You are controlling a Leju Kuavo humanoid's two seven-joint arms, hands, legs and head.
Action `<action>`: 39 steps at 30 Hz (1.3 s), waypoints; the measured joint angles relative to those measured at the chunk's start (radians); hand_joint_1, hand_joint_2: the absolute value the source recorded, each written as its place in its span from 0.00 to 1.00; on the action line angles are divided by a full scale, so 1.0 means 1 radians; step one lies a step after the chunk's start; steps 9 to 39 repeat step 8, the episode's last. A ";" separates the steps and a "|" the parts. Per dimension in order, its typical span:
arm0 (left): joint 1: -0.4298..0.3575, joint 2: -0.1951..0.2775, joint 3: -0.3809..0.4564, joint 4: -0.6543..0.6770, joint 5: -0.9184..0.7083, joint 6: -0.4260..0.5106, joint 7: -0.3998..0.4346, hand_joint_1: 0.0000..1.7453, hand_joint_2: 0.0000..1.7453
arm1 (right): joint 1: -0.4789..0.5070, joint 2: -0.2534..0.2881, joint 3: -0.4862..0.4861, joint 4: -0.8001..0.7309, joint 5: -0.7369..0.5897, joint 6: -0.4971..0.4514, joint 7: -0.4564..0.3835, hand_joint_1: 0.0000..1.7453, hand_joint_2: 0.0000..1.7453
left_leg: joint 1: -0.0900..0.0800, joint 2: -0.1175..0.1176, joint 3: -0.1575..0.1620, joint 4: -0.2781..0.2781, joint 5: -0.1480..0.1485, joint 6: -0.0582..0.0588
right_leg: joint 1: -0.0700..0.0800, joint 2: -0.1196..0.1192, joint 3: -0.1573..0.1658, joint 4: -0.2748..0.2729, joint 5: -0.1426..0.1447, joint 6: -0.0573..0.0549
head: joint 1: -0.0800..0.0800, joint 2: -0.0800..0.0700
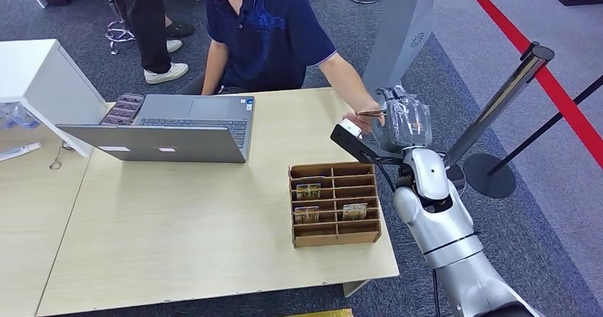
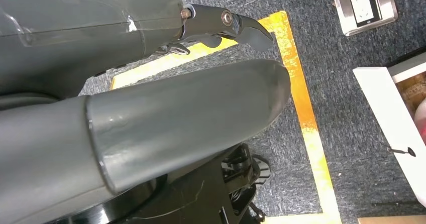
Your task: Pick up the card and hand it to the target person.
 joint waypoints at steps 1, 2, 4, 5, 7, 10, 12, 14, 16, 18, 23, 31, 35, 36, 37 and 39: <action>0.000 0.000 0.000 0.000 0.000 0.000 -0.001 0.00 0.00 | 0.000 -0.002 0.007 0.003 -0.024 -0.002 0.004 0.00 1.00 | 0.000 0.000 0.000 0.000 0.000 0.000 | 0.000 0.000 0.000 0.000 0.000 0.000 | 0.000 0.000; 0.000 0.000 0.000 0.000 0.001 0.000 -0.001 0.00 0.00 | 0.000 -0.005 0.014 0.006 -0.046 -0.004 0.008 0.00 1.00 | 0.000 0.000 0.000 0.000 0.000 0.000 | 0.000 0.000 0.000 0.000 0.000 0.000 | 0.000 0.000; 0.000 0.000 0.000 0.000 0.001 0.000 -0.001 0.00 0.00 | 0.000 -0.010 0.025 0.010 -0.082 -0.010 0.013 0.00 1.00 | 0.000 0.000 0.000 0.000 0.000 0.000 | 0.000 0.000 0.000 0.000 0.000 0.000 | 0.000 0.000; 0.000 0.000 0.000 0.000 0.002 0.001 -0.001 0.00 0.00 | 0.000 -0.012 0.030 0.011 -0.095 -0.012 0.014 0.00 1.00 | 0.000 0.000 0.000 0.000 0.000 0.000 | 0.000 0.000 0.000 0.000 0.000 0.000 | 0.000 0.000; 0.000 0.000 0.000 0.000 0.003 0.001 -0.001 0.00 0.00 | 0.000 -0.015 0.039 0.012 -0.127 -0.018 0.016 0.00 1.00 | 0.000 0.000 0.000 0.000 0.000 0.000 | 0.000 0.000 0.000 0.000 0.000 0.000 | 0.000 0.000; 0.000 0.000 0.000 0.000 0.004 0.001 -0.001 0.00 0.00 | 0.000 -0.016 0.041 0.012 -0.135 -0.020 0.017 0.00 1.00 | 0.000 0.000 0.000 0.000 0.000 0.000 | 0.000 0.000 0.000 0.000 0.000 0.000 | 0.000 0.000; 0.000 0.000 0.000 0.000 0.004 0.001 -0.001 0.00 0.00 | 0.000 -0.016 0.041 0.012 -0.135 -0.020 0.017 0.00 1.00 | 0.000 0.000 0.000 0.000 0.000 0.000 | 0.000 0.000 0.000 0.000 0.000 0.000 | 0.000 0.000; 0.000 0.000 0.000 0.000 0.004 0.001 -0.001 0.00 0.00 | 0.000 -0.016 0.041 0.012 -0.135 -0.020 0.017 0.00 1.00 | 0.000 0.000 0.000 0.000 0.000 0.000 | 0.000 0.000 0.000 0.000 0.000 0.000 | 0.000 0.000; 0.000 0.000 0.000 0.000 0.004 0.001 -0.001 0.00 0.00 | 0.000 -0.016 0.041 0.012 -0.135 -0.020 0.017 0.00 1.00 | 0.000 0.000 0.000 0.000 0.000 0.000 | 0.000 0.000 0.000 0.000 0.000 0.000 | 0.000 0.000; 0.000 0.000 0.000 0.000 0.004 0.001 -0.001 0.00 0.00 | 0.000 -0.016 0.041 0.012 -0.135 -0.020 0.017 0.00 1.00 | 0.000 0.000 0.000 0.000 0.000 0.000 | 0.000 0.000 0.000 0.000 0.000 0.000 | 0.000 0.000; 0.000 0.000 0.000 0.000 0.004 0.001 -0.001 0.00 0.00 | 0.000 -0.016 0.041 0.012 -0.135 -0.020 0.017 0.00 1.00 | 0.000 0.000 0.000 0.000 0.000 0.000 | 0.000 0.000 0.000 0.000 0.000 0.000 | 0.000 0.000; 0.000 0.000 0.000 0.000 0.004 0.001 -0.001 0.00 0.00 | 0.000 -0.016 0.041 0.012 -0.135 -0.020 0.017 0.00 1.00 | 0.000 0.000 0.000 0.000 0.000 0.000 | 0.000 0.000 0.000 0.000 0.000 0.000 | 0.000 0.000; 0.000 0.000 0.000 0.000 0.004 0.001 -0.001 0.00 0.00 | 0.000 -0.016 0.041 0.012 -0.135 -0.020 0.017 0.00 1.00 | 0.000 0.000 0.000 0.000 0.000 0.000 | 0.000 0.000 0.000 0.000 0.000 0.000 | 0.000 0.000; 0.000 0.000 0.000 0.000 0.004 0.001 -0.001 0.00 0.00 | 0.000 -0.016 0.041 0.012 -0.135 -0.020 0.017 0.00 1.00 | 0.000 0.000 0.000 0.000 0.000 0.000 | 0.000 0.000 0.000 0.000 0.000 0.000 | 0.000 0.000; 0.000 0.000 0.000 0.000 0.004 0.001 -0.001 0.00 0.00 | 0.000 -0.016 0.041 0.012 -0.135 -0.020 0.017 0.00 1.00 | 0.000 0.000 0.000 0.000 0.000 0.000 | 0.000 0.000 0.000 0.000 0.000 0.000 | 0.000 0.000; 0.000 0.000 0.000 0.000 0.004 0.001 -0.001 0.00 0.00 | 0.000 -0.016 0.041 0.012 -0.135 -0.020 0.017 0.00 1.00 | 0.000 0.000 0.000 0.000 0.000 0.000 | 0.000 0.000 0.000 0.000 0.000 0.000 | 0.000 0.000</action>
